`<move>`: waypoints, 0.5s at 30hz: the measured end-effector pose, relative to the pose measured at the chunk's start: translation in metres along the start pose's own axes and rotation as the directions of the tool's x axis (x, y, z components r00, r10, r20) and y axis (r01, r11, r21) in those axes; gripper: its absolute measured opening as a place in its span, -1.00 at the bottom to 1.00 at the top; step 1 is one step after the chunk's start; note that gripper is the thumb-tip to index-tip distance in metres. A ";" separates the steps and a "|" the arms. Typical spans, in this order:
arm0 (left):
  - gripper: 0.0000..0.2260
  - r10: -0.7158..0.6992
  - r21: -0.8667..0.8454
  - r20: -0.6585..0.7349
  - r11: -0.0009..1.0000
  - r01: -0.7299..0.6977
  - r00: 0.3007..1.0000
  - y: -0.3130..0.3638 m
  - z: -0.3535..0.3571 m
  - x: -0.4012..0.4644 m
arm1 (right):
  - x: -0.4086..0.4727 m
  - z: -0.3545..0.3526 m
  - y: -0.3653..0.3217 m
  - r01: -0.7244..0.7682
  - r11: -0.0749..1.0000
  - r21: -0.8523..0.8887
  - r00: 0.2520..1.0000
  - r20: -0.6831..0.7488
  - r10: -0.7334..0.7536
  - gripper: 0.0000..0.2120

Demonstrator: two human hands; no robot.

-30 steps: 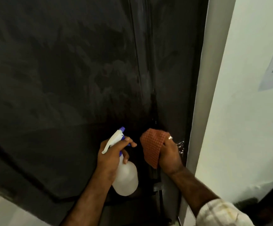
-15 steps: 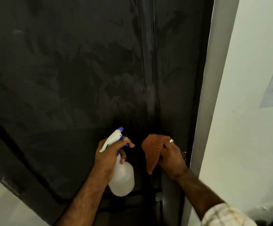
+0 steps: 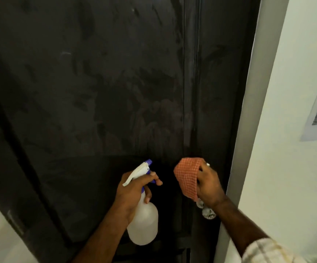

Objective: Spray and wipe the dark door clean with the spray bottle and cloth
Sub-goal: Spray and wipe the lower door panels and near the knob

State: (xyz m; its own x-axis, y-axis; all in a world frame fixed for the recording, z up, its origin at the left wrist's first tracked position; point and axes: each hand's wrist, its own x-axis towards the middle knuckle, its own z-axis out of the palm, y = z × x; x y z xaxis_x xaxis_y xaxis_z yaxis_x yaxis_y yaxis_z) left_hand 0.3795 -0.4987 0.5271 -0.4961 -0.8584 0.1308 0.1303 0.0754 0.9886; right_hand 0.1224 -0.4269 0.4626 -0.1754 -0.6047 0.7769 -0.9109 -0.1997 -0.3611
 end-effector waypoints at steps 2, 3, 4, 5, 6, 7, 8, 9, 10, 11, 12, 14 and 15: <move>-0.81 -0.018 0.022 0.060 1.000 0.017 0.998 0.005 -0.003 0.001 | -0.010 -0.005 -0.019 -0.209 0.960 0.188 0.967 -0.110 0.232 -0.73; -0.81 -0.029 0.029 0.083 0.999 0.027 0.996 0.010 -0.004 0.003 | -0.009 -0.012 -0.031 -0.316 0.893 0.320 0.899 -0.199 0.390 -0.77; -0.82 -0.047 0.035 0.094 0.998 0.044 0.994 0.012 -0.003 0.001 | -0.009 -0.021 -0.042 -0.382 0.825 0.416 0.807 -0.286 0.517 -0.81; -0.81 -0.071 0.047 0.099 0.997 0.067 0.993 0.014 -0.001 0.002 | -0.008 -0.031 -0.048 -0.418 0.777 0.471 0.712 -0.362 0.602 -0.84; -0.79 -0.104 0.056 0.105 0.994 0.098 0.989 0.013 0.001 0.003 | -0.009 -0.040 -0.049 -0.442 0.745 0.500 0.654 -0.388 0.649 -0.85; -0.77 -0.134 0.066 0.107 0.990 0.127 0.985 0.013 0.003 0.004 | -0.010 -0.048 -0.048 -0.444 0.730 0.519 0.636 -0.391 0.665 -0.83; -0.78 -0.158 0.072 0.119 0.986 0.150 0.980 0.015 0.007 0.002 | -0.011 -0.057 -0.050 -0.435 0.737 0.517 0.646 -0.390 0.656 -0.80; -0.79 -0.168 0.075 0.131 0.984 0.160 0.977 0.017 0.012 0.003 | -0.010 -0.060 -0.053 -0.421 0.761 0.494 0.667 -0.399 0.628 -0.76; -0.82 -0.171 0.068 0.133 0.984 0.163 0.976 0.018 0.017 0.002 | -0.010 -0.061 -0.059 -0.392 0.802 0.450 0.703 -0.417 0.577 -0.71; -0.85 -0.174 0.057 0.118 0.984 0.168 0.978 0.021 0.023 0.003 | -0.007 -0.060 -0.061 -0.353 0.855 0.381 0.749 -0.432 0.502 -0.63; -0.86 -0.188 0.036 0.099 0.982 0.185 0.977 0.019 0.028 0.003 | -0.006 -0.056 -0.062 -0.309 0.904 0.296 0.809 -0.418 0.414 -0.54; -0.75 -0.195 0.006 0.070 0.981 0.195 0.978 0.020 0.037 0.007 | 0.011 -0.051 -0.059 -0.175 0.982 0.069 0.927 -0.325 0.188 -0.41; -0.69 -0.180 -0.002 0.075 0.984 0.180 0.981 0.023 0.041 0.008 | 0.023 -0.047 -0.052 -0.078 0.995 -0.064 0.965 -0.257 0.059 -0.40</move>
State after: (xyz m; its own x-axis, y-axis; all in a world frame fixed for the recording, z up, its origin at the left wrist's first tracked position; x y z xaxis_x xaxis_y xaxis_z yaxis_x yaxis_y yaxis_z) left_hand 0.3434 -0.4836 0.5539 -0.5743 -0.8175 -0.0438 0.0403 -0.0816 0.9958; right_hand 0.1478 -0.3941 0.5240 -0.3186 -0.3970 0.8607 -0.9166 -0.1022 -0.3865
